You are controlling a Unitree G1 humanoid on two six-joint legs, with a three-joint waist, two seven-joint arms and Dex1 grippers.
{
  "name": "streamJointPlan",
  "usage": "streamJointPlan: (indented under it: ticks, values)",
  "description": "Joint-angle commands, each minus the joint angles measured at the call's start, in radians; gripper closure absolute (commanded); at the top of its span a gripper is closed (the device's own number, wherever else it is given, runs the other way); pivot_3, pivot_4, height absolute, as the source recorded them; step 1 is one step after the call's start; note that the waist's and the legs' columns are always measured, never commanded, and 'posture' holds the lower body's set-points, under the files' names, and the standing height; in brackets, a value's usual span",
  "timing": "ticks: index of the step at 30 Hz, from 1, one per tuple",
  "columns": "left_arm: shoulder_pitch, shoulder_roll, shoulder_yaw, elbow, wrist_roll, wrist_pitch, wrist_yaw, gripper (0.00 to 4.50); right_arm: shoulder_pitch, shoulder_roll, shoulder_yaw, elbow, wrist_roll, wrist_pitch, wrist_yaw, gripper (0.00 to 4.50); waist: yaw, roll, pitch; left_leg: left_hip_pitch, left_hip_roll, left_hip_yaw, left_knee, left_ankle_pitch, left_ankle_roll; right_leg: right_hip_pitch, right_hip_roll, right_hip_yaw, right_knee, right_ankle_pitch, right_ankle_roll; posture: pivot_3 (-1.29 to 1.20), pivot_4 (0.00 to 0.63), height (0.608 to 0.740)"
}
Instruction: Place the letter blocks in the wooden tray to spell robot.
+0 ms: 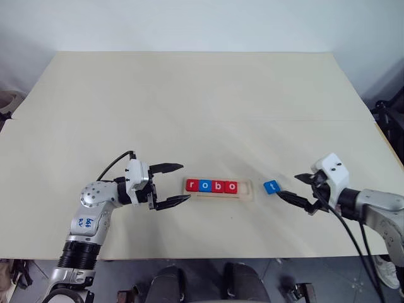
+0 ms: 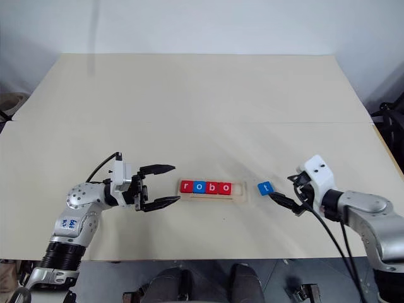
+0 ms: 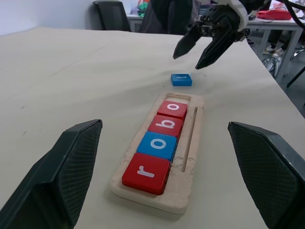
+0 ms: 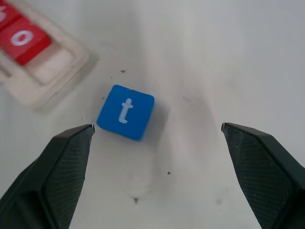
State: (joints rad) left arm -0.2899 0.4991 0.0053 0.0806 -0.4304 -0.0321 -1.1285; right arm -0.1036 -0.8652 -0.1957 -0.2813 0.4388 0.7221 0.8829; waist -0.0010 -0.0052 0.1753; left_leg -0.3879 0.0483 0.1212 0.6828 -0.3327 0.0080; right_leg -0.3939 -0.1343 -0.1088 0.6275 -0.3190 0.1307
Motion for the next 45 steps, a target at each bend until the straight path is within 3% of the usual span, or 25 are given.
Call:
streamJointPlan:
  ticks: [1,9,16,19,22,26,29,38,45]
  values:
    - [0.014,0.012,0.025,-0.053,-0.001,-0.016,0.015,0.0,-0.056,-0.061,0.072,0.164,-0.083,-0.315,0.21,0.02,-0.001,0.0,0.0,0.0,0.0,0.0,0.0,0.0,0.0,0.0,0.0,0.0,0.0,0.0,0.0,0.0,0.15,0.74]
    - [0.044,0.017,0.038,-0.096,-0.003,-0.01,0.042,0.0,-0.355,-0.022,0.269,0.608,-0.237,-0.7,0.455,0.02,-0.003,0.0,0.0,0.001,0.001,0.002,0.001,0.0,-0.001,0.0,0.0,0.0,0.0,0.0,0.0,0.0,0.15,0.74]
    - [0.09,0.036,0.048,-0.159,-0.013,0.012,0.059,0.0,-0.542,0.038,0.352,0.871,-0.306,-0.815,0.579,0.02,-0.002,0.0,0.0,0.0,0.0,0.002,0.002,0.001,-0.001,0.001,-0.001,-0.001,0.0,0.0,0.0,0.0,0.15,0.74]
    - [0.099,0.042,0.05,-0.173,-0.015,0.019,0.063,0.0,-0.578,0.056,0.362,0.931,-0.313,-0.834,0.617,0.59,-0.002,0.0,0.0,0.0,0.0,0.002,0.002,0.001,-0.001,0.001,-0.001,-0.001,0.0,0.0,0.0,0.0,0.15,0.74]
    - [0.103,0.043,0.053,-0.182,-0.013,0.025,0.07,0.0,-0.592,0.061,0.371,0.955,-0.318,-0.831,0.648,1.62,-0.002,0.0,0.0,0.001,0.001,0.002,0.002,0.001,-0.001,0.001,-0.001,-0.001,0.0,0.0,0.0,0.0,0.15,0.74]
    - [0.105,0.044,0.055,-0.184,-0.011,0.025,0.075,0.0,-0.583,0.068,0.346,0.923,-0.293,-0.808,0.642,3.0,-0.002,0.0,0.0,0.001,0.001,0.002,0.002,0.001,-0.001,0.001,-0.001,-0.001,0.0,0.0,0.0,0.0,0.15,0.74]
    - [0.102,0.043,0.055,-0.179,-0.011,0.023,0.075,0.0,-0.561,0.068,0.322,0.855,-0.265,-0.755,0.616,3.04,-0.003,0.0,0.0,0.001,0.001,0.002,0.002,0.001,-0.001,0.001,-0.001,-0.001,0.0,0.0,0.0,0.0,0.15,0.74]
    - [0.089,0.038,0.047,-0.156,-0.01,0.018,0.064,0.0,-0.416,0.064,0.29,0.397,-0.149,-0.445,0.529,3.04,0.0,0.0,0.0,0.0,0.001,0.0,0.002,0.001,-0.001,0.001,-0.001,-0.001,0.001,0.0,0.0,0.0,0.15,0.74]
    - [0.079,0.035,0.043,-0.151,-0.011,0.021,0.058,0.0,-0.436,0.097,0.348,0.354,-0.199,-0.413,0.479,3.04,0.0,0.0,0.0,0.0,0.0,0.0,0.002,0.001,-0.001,0.001,-0.001,-0.001,0.001,0.0,0.0,0.0,0.15,0.74]
